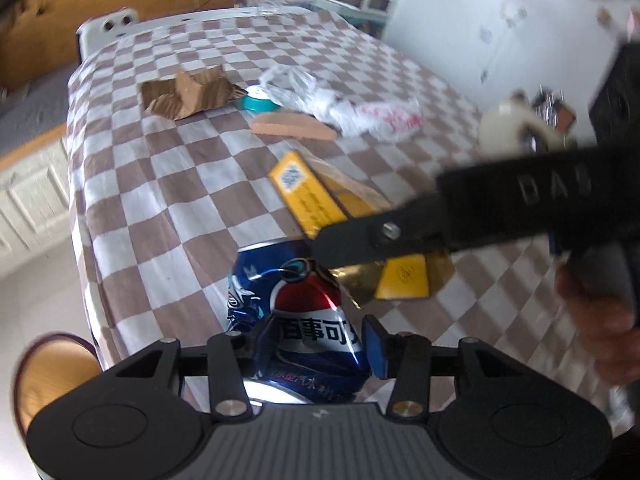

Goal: Collect trash
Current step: 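Lift the Pepsi can with the left tool while the right tool lifts the yellow box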

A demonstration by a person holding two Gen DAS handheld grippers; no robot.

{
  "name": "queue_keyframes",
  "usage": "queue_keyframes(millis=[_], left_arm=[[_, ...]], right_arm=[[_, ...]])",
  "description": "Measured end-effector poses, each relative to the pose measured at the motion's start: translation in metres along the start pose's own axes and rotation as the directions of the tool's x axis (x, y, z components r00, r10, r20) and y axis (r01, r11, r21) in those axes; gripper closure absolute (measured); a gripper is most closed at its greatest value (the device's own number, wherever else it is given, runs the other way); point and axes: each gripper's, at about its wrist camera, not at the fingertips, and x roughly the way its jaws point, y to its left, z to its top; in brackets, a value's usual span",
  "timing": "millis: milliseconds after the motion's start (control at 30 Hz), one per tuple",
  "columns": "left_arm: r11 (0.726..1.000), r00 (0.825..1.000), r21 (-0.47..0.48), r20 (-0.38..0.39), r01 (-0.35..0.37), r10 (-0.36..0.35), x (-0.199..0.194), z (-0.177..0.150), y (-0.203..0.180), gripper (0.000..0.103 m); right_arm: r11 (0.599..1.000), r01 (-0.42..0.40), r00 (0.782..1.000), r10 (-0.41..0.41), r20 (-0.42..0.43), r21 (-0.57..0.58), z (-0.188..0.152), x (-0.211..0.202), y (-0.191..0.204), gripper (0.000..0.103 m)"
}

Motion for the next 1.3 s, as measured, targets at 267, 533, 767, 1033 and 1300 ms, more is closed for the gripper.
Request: queue_keyframes(millis=[267,533,767,1033,1300], left_arm=[[0.998,1.000,0.068,-0.011,-0.007,0.008,-0.006,0.000,-0.004,0.051],[0.990,0.996,0.139,-0.089,-0.008,0.021,-0.005,0.010,-0.006,0.009],[0.999,0.965,0.033,-0.261,0.027,-0.017,0.025,0.037,0.014,0.000],[0.997,0.944,0.050,-0.323,-0.057,0.070,0.055,0.036,0.009,0.001],[0.993,0.960,0.043,-0.254,-0.108,0.116,0.042,0.027,0.006,0.019]], right_arm=[[0.994,0.111,0.993,-0.110,0.040,-0.009,-0.004,-0.008,-0.013,0.047],[0.984,0.173,0.985,-0.174,0.025,0.036,-0.021,-0.013,-0.044,0.047],[0.983,0.166,0.985,-0.170,0.042,0.082,-0.034,-0.023,-0.055,0.047],[0.977,0.173,0.981,-0.183,0.071,0.124,-0.039,-0.034,-0.065,0.047],[0.970,0.217,0.973,-0.225,0.060,0.108,-0.047,-0.039,-0.067,0.047]])
